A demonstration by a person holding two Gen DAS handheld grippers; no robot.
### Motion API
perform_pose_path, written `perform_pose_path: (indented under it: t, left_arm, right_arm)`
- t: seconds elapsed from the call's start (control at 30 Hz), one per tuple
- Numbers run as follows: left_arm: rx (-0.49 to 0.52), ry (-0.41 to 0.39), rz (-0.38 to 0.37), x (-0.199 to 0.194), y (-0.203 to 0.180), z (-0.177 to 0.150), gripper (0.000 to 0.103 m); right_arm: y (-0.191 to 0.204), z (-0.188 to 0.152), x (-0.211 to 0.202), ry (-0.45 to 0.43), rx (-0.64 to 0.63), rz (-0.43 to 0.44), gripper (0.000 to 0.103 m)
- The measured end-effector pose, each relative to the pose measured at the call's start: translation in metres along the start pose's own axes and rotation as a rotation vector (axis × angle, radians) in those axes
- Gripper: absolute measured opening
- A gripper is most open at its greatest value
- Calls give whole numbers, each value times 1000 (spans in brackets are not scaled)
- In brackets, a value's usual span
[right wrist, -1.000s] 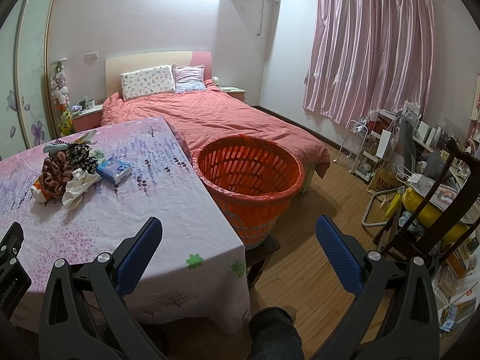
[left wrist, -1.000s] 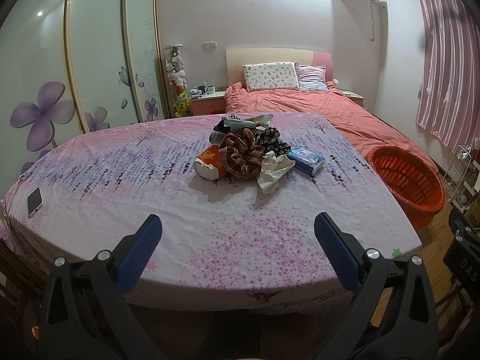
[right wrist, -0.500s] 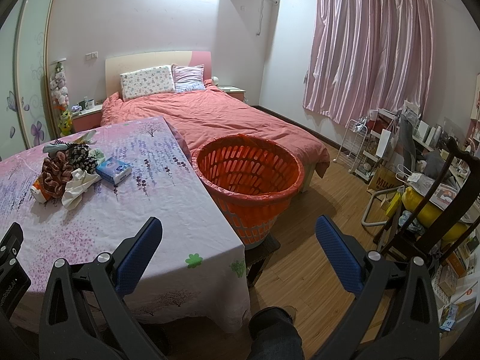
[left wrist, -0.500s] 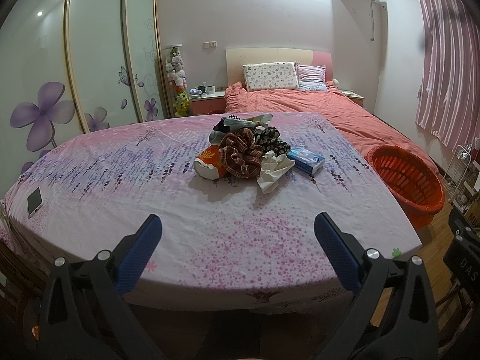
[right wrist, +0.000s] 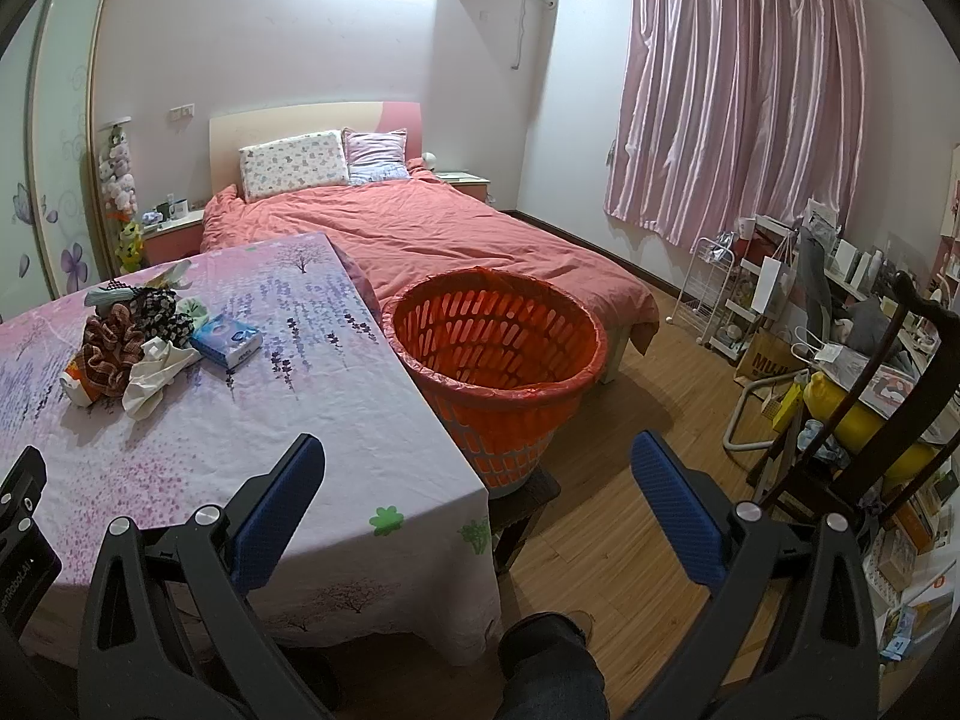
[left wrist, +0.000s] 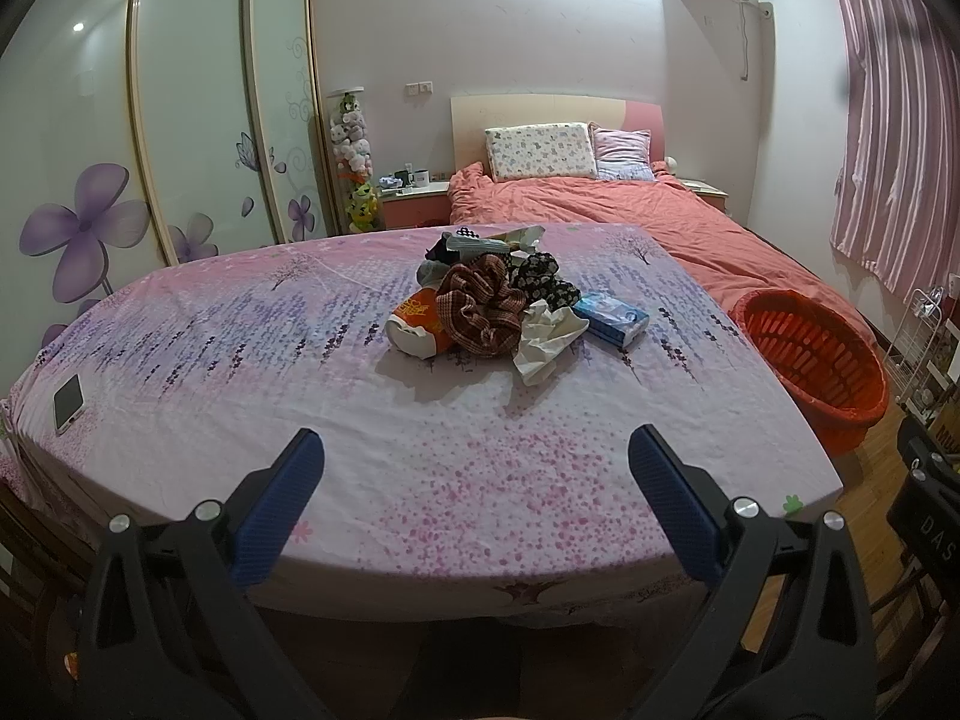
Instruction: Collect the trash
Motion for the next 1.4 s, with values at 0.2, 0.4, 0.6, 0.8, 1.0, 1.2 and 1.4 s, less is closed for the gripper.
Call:
perform_pose_path:
  t: [0.2,0.4,0.6,0.8,1.0,1.2,1.4]
  left_arm:
    - [-1,2,-1,0,0,0,99]
    - [1,8,3,0,0,1,99]
    - [-15,44,-1,21,13,-6,99]
    - [-59,102,15,58,51,-8,99]
    - [-83,151,12,110,92,-7,99]
    - [-81,132,-25,148,107,-3,99]
    - [-3,129,-28,183,102,5,99]
  right_arm:
    - [0,0,1,1,0,0,101]
    - [2,0,4,1,-5,4,101]
    - [9,-5,18,15,-15,52,101]
    - [21,-13,49,130,53,199,101]
    - [40,-7,68,147,68,272,101]
    - [75,2,90,185,74,374,93]
    - [139,-3,106,266,43,541,73]
Point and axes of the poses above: each gripper's, at about its wrist camera, not at the fingertips, and x roughly the way its jaws point, y to its left, z to its top, the point moved 2 cm from there along x, roughly the way its jaws point, and after that the axes turned 15 degrees about -y, right-handed, at the moved point
